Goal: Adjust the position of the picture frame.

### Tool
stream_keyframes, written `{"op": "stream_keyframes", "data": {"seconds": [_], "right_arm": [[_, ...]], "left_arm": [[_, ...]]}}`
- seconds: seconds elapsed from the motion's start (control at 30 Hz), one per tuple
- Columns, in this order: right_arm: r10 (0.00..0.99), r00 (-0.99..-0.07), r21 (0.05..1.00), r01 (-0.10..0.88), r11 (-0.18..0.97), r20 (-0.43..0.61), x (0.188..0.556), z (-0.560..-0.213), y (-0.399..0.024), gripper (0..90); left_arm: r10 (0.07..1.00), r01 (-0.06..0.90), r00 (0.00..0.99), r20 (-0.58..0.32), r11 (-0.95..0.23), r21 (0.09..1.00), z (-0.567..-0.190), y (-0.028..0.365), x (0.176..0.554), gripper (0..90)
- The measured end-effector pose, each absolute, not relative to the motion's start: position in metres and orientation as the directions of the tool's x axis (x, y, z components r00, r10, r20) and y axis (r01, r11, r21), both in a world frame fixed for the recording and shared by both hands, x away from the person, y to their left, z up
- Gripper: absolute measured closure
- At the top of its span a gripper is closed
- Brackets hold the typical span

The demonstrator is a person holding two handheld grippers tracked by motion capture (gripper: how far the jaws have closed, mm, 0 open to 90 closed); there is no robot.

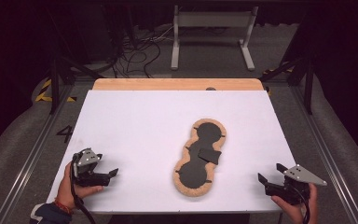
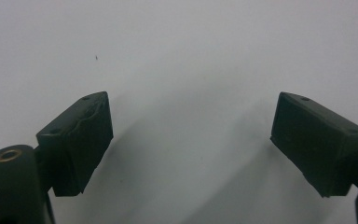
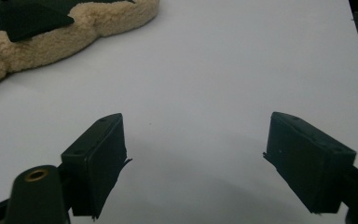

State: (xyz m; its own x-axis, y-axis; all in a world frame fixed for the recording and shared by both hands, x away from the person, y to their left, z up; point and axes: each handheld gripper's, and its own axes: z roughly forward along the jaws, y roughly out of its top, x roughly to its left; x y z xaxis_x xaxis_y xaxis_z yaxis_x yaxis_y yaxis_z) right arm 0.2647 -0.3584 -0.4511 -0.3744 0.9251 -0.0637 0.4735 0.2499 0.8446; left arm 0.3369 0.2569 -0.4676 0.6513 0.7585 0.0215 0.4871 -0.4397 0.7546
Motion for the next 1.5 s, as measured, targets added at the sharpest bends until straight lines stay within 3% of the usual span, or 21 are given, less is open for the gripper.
{"op": "stream_keyframes", "data": {"seconds": [0.3, 0.53, 0.63, 0.73, 0.83, 0.9, 1.03, 1.3, 1.5], "right_arm": [[0.924, -0.374, 0.855, 0.454, 0.252, -0.074, 0.265, -0.448, -0.357, 20.9], [0.929, -0.367, 0.856, 0.464, 0.23, -0.051, 0.265, -0.447, -0.356, 23.3], [0.928, -0.367, 0.85, 0.468, 0.243, -0.064, 0.267, -0.446, -0.353, 30.6], [0.921, -0.381, 0.843, 0.466, 0.266, -0.08, 0.269, -0.445, -0.35, 43.4], [0.92, -0.386, 0.842, 0.47, 0.264, -0.073, 0.272, -0.445, -0.349, 51.3], [0.926, -0.371, 0.836, 0.485, 0.256, -0.068, 0.279, -0.444, -0.347, 62.7], [0.926, -0.376, 0.846, 0.479, 0.233, -0.042, 0.285, -0.439, -0.345, 75.0], [0.902, -0.429, 0.835, 0.477, 0.274, -0.051, 0.294, -0.439, -0.331, 87.4], [0.888, -0.458, 0.832, 0.477, 0.282, -0.039, 0.305, -0.438, -0.32, 90.0]], "left_arm": [[0.724, 0.329, 0.685, 0.088, -0.415, 0.848, -0.455, 0.256, 0.32, 16.1], [0.712, 0.306, 0.695, 0.104, -0.423, 0.853, -0.451, 0.249, 0.315, 18.2], [0.688, 0.297, 0.719, 0.096, -0.429, 0.853, -0.449, 0.243, 0.314, 26.2], [0.654, 0.293, 0.752, 0.08, -0.441, 0.848, -0.447, 0.235, 0.316, 36.4], [0.63, 0.276, 0.771, 0.091, -0.46, 0.844, -0.444, 0.23, 0.318, 53.7], [0.603, 0.273, 0.794, 0.082, -0.472, 0.838, -0.442, 0.221, 0.323, 69.2], [0.585, 0.272, 0.807, 0.083, -0.492, 0.827, -0.443, 0.21, 0.328, 86.2], [0.524, 0.25, 0.846, 0.092, -0.545, 0.8, -0.446, 0.18, 0.339, 90.0], [0.496, 0.238, 0.863, 0.098, -0.569, 0.787, -0.447, 0.164, 0.339, 90.0]]}}
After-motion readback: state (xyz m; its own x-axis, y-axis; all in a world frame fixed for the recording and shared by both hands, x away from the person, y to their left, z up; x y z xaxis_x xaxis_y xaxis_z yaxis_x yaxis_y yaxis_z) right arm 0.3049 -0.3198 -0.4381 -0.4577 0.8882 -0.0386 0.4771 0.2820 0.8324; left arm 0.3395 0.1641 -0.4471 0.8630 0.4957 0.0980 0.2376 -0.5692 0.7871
